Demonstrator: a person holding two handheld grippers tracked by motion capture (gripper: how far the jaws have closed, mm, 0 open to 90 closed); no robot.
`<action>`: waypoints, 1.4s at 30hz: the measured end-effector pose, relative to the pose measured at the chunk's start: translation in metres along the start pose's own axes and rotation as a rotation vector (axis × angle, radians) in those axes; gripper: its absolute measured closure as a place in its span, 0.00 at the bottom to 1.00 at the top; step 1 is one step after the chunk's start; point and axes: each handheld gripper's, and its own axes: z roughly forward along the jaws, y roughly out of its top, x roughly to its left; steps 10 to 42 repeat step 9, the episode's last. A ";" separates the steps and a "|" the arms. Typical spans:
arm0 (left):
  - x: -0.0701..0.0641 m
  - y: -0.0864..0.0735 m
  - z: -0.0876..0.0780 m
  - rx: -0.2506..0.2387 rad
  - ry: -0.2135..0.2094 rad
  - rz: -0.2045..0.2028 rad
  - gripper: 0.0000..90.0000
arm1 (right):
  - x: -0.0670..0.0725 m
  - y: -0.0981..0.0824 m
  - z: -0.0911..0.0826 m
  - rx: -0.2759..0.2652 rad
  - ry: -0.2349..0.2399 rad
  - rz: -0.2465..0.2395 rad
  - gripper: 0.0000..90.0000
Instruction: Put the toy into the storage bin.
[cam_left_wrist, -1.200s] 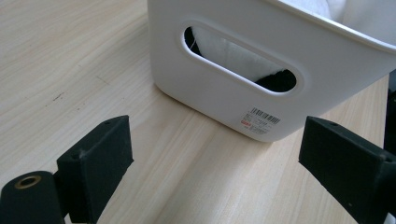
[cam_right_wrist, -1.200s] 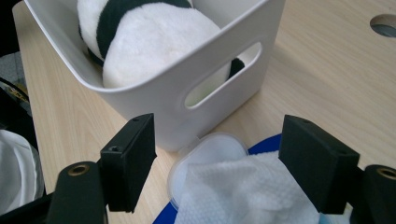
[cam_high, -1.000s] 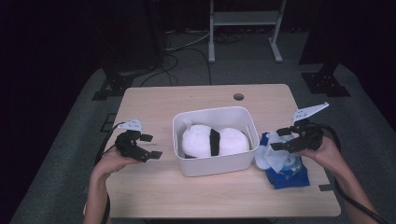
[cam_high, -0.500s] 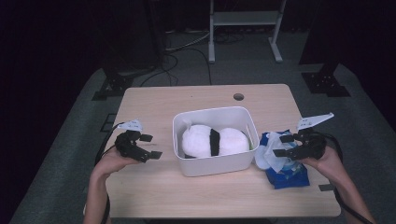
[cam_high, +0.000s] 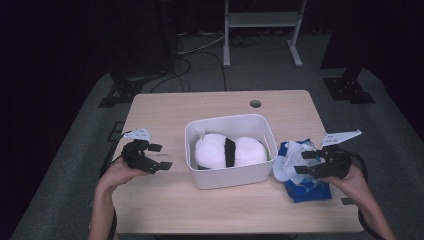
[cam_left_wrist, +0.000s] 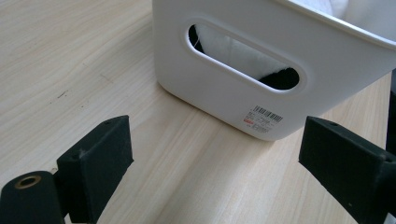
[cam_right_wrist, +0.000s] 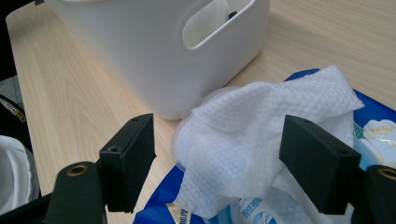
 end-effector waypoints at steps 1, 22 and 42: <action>0.000 0.000 0.000 -0.002 -0.002 0.001 0.09 | 0.000 -0.001 0.000 -0.004 0.003 -0.002 0.28; 0.000 0.000 0.001 0.004 -0.007 0.006 0.09 | 0.005 -0.006 -0.003 -0.007 -0.003 -0.006 0.28; 0.000 0.000 0.001 0.004 -0.007 0.006 0.09 | 0.005 -0.006 -0.003 -0.007 -0.003 -0.006 0.28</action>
